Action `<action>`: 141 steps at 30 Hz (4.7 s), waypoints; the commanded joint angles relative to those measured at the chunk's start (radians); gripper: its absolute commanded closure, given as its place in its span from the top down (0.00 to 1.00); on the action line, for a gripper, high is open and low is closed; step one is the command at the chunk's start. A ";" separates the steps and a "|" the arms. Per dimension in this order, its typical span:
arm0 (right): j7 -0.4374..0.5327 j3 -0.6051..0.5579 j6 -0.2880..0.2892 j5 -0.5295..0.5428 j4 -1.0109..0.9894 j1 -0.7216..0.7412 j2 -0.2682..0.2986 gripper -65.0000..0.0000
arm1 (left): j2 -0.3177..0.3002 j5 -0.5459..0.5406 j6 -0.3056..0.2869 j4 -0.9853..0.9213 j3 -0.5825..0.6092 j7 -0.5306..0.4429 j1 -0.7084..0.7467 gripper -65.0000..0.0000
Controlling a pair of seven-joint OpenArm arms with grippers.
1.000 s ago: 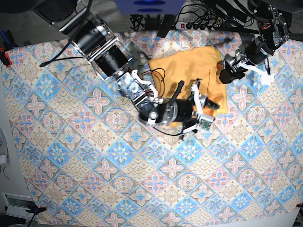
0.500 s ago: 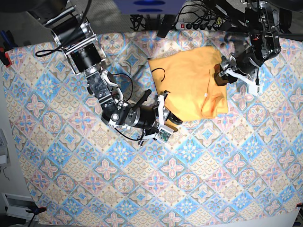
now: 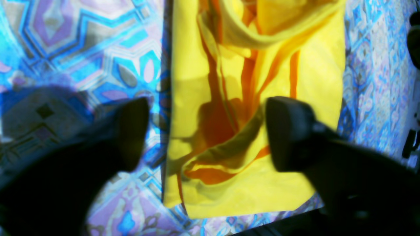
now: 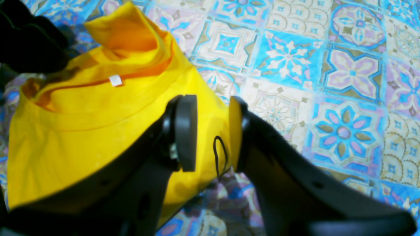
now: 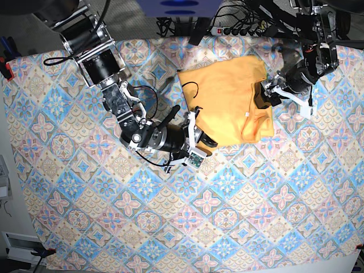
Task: Fold the T-shirt properly
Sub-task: 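Grasp the bundle's side with the left gripper and fold it inward, then press the folded bundle flat with both grippers, then lift the left gripper, then press and smooth the yellow bundle's edge with the left gripper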
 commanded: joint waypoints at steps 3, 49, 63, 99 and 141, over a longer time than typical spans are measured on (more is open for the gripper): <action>0.026 0.004 0.005 0.013 0.020 0.026 -0.004 0.24 | -0.020 -0.014 -0.007 0.010 -0.005 -0.015 -0.011 1.00; 0.026 0.027 0.005 0.014 0.078 -0.011 -0.005 0.24 | -0.034 -0.001 0.000 -0.278 0.247 -0.015 -0.283 0.00; -0.009 0.173 0.005 0.014 0.160 -0.077 0.053 0.24 | -0.109 0.226 -0.006 -0.401 0.819 -0.020 -0.719 0.00; -0.014 0.242 0.006 0.014 0.197 -0.125 0.100 0.24 | 0.023 0.839 0.248 -0.286 0.664 -0.231 -0.614 0.81; -0.014 0.237 0.008 0.014 0.193 -0.125 0.096 0.24 | 0.143 -0.067 0.240 -0.243 -0.079 -0.035 -0.258 0.81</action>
